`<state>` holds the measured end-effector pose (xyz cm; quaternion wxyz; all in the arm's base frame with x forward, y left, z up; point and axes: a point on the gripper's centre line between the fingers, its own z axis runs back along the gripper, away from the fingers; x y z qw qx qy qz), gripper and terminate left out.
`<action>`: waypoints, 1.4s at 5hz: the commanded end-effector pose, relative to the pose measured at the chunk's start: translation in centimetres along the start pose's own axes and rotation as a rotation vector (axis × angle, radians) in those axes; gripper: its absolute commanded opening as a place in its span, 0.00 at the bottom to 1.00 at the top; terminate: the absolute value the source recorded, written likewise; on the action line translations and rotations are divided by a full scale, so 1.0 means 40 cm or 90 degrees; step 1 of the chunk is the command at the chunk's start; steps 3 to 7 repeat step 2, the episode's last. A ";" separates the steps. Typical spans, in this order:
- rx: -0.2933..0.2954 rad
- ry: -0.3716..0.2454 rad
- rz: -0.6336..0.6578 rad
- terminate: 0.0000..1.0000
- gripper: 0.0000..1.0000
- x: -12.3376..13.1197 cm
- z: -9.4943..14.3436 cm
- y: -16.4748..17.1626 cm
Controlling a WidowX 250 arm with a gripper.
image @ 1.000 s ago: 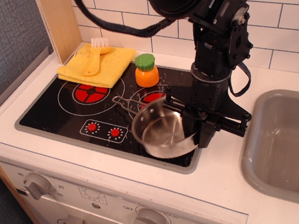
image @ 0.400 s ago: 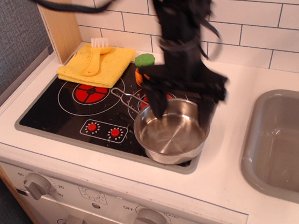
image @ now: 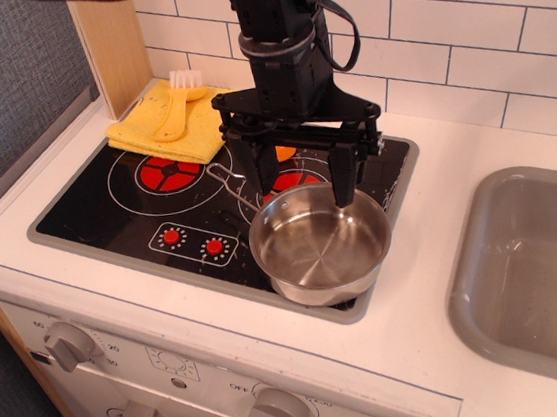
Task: Move silver pot to front right corner of stove top
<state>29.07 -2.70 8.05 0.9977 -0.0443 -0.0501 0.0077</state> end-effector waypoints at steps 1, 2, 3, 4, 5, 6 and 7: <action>-0.001 -0.025 -0.004 0.00 1.00 0.001 0.028 0.001; -0.001 -0.025 -0.004 1.00 1.00 0.001 0.028 0.001; -0.001 -0.025 -0.004 1.00 1.00 0.001 0.028 0.001; -0.001 -0.025 -0.004 1.00 1.00 0.001 0.028 0.001; -0.001 -0.025 -0.004 1.00 1.00 0.001 0.028 0.001; -0.001 -0.025 -0.004 1.00 1.00 0.001 0.028 0.001; -0.001 -0.025 -0.004 1.00 1.00 0.001 0.028 0.001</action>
